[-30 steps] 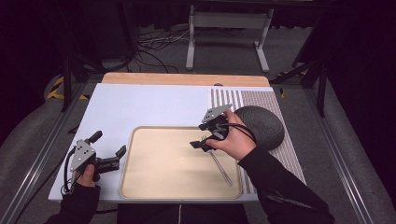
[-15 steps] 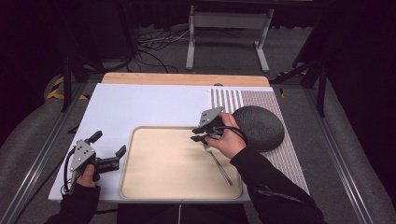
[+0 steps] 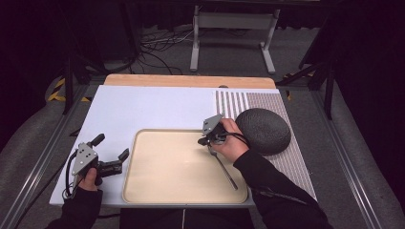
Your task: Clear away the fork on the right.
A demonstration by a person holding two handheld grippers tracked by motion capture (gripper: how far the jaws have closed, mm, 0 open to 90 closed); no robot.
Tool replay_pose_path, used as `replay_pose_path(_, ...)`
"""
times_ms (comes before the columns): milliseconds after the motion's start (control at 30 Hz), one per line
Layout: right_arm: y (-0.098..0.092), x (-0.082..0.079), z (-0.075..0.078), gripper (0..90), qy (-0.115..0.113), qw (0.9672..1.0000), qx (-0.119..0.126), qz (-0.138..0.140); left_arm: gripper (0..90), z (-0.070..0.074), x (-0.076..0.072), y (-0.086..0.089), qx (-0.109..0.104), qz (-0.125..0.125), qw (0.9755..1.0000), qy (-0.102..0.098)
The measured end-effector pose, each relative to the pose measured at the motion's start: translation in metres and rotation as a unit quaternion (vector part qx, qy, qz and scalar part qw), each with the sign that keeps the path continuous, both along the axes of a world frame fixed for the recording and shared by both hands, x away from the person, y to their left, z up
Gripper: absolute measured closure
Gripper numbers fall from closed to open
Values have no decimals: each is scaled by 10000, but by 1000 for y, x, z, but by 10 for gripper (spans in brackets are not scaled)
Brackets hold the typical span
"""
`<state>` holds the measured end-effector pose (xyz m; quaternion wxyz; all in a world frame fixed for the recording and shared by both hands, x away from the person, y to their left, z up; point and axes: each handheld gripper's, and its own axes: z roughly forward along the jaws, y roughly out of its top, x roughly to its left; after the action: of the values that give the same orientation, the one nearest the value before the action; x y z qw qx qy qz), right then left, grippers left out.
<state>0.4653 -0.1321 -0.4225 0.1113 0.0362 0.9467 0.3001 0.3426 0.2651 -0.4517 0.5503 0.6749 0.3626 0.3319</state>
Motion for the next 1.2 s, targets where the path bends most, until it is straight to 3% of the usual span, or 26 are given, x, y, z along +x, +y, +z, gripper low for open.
replay_pose_path(467, -2, 2, -6, 900, -98, 9995, -304, -76, 2, 0, 0, 0, 5, -2, 10000, 7)
replay_pose_path(1200, -32, 13, -4, 900, -166, 9968, -579, -528, 2, 0, 0, 0, 10, 0, 10000, 5)
